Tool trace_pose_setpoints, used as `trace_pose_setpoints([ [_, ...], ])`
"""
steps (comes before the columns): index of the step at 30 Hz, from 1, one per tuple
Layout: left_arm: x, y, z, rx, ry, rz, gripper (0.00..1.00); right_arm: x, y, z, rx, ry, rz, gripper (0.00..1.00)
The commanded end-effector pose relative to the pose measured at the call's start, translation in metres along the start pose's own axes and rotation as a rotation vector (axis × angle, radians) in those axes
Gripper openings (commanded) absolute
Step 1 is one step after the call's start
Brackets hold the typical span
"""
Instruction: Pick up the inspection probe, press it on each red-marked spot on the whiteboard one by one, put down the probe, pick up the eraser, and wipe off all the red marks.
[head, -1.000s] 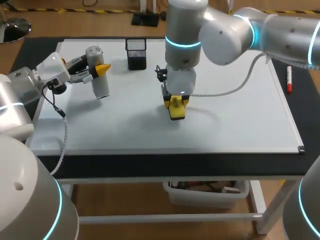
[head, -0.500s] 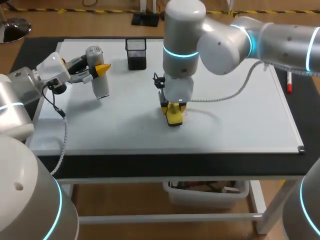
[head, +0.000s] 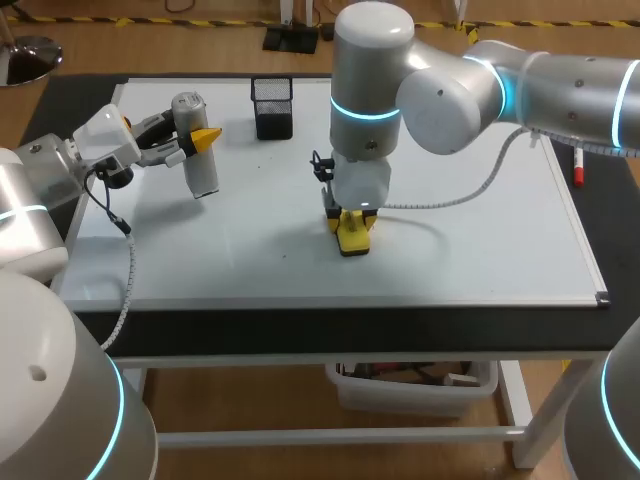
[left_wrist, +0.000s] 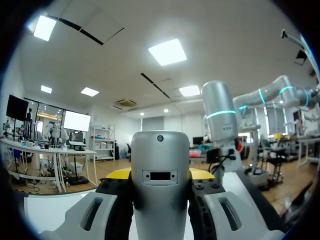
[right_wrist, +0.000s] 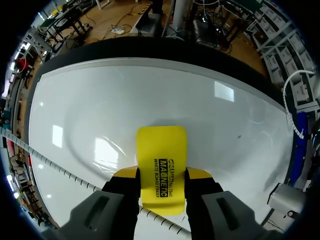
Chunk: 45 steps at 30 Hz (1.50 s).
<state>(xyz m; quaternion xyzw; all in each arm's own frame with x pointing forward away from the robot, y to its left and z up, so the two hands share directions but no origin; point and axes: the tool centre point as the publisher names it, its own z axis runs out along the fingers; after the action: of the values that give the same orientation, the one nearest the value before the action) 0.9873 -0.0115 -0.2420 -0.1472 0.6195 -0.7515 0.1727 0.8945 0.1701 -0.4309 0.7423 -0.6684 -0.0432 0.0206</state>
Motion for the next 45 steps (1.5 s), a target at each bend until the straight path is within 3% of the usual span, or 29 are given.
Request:
trace_pose_setpoints([
  [1,0.0,0.0,0.0,0.003,-0.001,0.002,0.0,0.006,-0.001,0.0,-0.001,0.004,0.003,0.0],
  [30,0.0,0.0,0.0,0.003,-0.001,0.002,0.0,0.081,0.005,0.002,-0.012,0.042,0.16,0.0],
  [39,0.0,0.0,0.0,0.003,-0.001,0.002,0.0,0.087,-0.001,-0.009,-0.01,0.048,0.167,0.0],
  [45,0.0,0.0,0.0,0.003,-0.001,0.002,0.0,0.099,-0.008,-0.031,0.011,0.043,0.173,0.0],
])
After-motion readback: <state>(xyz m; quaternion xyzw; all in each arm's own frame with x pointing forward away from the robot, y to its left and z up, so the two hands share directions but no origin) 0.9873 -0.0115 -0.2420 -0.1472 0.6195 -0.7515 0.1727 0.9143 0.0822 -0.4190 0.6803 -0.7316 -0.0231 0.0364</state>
